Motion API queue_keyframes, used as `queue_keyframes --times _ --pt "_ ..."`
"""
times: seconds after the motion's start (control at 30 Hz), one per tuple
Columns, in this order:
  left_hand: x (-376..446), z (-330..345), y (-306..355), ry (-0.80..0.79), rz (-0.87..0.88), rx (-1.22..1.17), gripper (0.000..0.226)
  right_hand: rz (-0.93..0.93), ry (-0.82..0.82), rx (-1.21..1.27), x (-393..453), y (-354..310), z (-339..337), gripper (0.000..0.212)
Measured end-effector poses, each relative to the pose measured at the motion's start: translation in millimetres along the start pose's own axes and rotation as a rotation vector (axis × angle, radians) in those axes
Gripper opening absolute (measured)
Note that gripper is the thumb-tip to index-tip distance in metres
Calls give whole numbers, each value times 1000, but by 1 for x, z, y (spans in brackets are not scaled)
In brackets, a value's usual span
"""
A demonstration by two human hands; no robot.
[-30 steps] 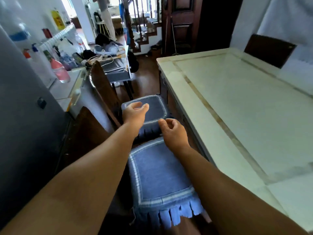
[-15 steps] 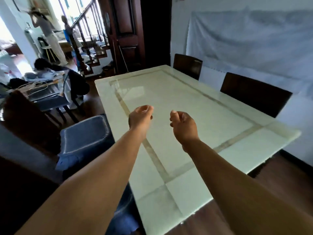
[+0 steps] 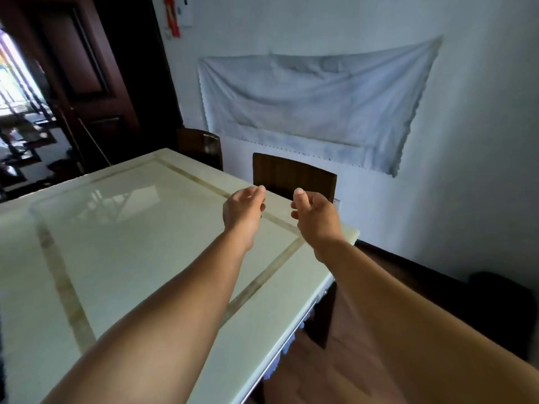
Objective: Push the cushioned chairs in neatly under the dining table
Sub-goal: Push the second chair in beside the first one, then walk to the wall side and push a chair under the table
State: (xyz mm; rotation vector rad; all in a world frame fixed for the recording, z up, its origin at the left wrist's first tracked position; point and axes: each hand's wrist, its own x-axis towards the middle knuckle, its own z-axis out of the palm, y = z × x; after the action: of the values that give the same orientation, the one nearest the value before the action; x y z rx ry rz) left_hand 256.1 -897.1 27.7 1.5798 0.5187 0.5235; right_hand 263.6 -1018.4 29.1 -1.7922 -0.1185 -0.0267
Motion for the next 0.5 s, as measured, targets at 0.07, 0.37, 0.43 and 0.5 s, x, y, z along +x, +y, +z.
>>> queue_keyframes --times 0.07,0.37,0.43,0.5 --pt "13 40 3 -54 0 -17 13 7 56 5 26 5 -22 35" --pt "115 193 15 -144 28 -99 13 -42 151 -67 183 28 -89 56" --pt "146 223 22 -127 29 -107 14 -42 140 -81 225 28 -98 52" --pt "170 246 28 -117 23 -114 14 -41 138 -89 259 24 -105 47"
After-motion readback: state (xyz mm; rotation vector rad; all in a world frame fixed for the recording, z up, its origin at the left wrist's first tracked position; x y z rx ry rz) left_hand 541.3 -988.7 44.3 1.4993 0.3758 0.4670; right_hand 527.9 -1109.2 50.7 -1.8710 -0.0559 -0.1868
